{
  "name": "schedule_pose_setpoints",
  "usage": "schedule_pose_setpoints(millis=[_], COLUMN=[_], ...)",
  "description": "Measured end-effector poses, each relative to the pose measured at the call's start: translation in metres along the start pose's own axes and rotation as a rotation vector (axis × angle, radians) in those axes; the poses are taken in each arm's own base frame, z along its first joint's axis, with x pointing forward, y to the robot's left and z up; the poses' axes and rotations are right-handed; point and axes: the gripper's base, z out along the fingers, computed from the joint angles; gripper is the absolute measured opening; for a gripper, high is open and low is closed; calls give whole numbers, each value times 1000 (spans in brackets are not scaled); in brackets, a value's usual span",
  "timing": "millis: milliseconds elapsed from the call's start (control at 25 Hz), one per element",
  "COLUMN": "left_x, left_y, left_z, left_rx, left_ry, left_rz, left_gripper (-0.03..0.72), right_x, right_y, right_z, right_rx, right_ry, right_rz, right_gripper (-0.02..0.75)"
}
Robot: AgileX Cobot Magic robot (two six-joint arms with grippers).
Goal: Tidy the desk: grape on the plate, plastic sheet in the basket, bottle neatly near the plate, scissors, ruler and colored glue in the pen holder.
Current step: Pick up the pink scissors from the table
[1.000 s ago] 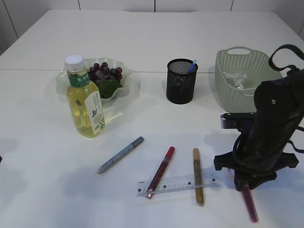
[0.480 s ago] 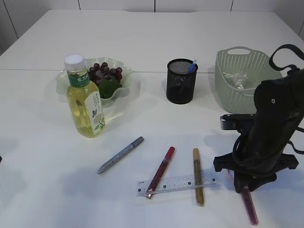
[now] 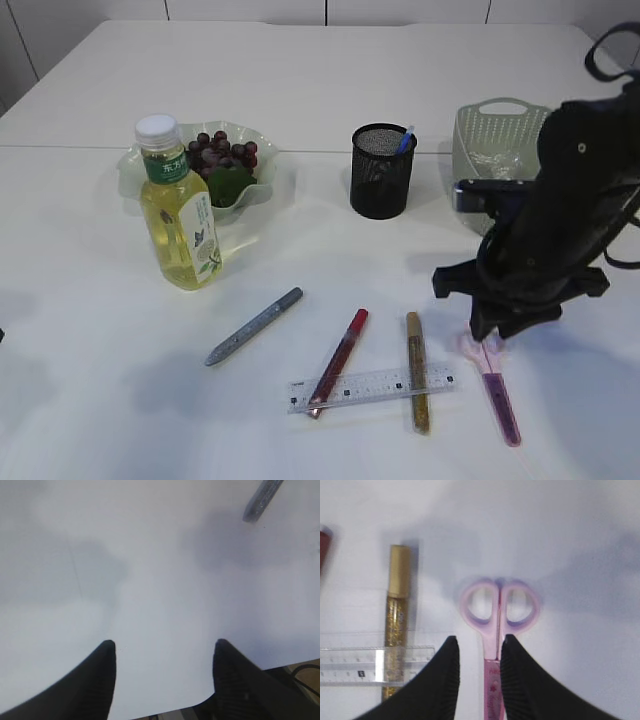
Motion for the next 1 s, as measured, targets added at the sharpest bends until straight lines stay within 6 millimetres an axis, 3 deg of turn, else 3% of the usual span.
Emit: schedule_pose_setpoints(millis=[160, 280, 360, 560, 1000], left_x=[0, 0, 0, 0, 0], left_y=[0, 0, 0, 0, 0], left_z=[0, 0, 0, 0, 0], left_rx=[0, 0, 0, 0, 0], left_ry=[0, 0, 0, 0, 0], left_rz=[0, 0, 0, 0, 0], left_gripper=[443, 443, 443, 443, 443], right_x=[-12, -11, -10, -9, 2], right_y=[4, 2, 1, 0, -5], right_z=[-17, -18, -16, 6, 39], right_rx=[-1, 20, 27, 46, 74], right_ry=[-34, -12, 8, 81, 181], right_rz=[-21, -10, -2, 7, 14], right_gripper=[239, 250, 297, 417, 430])
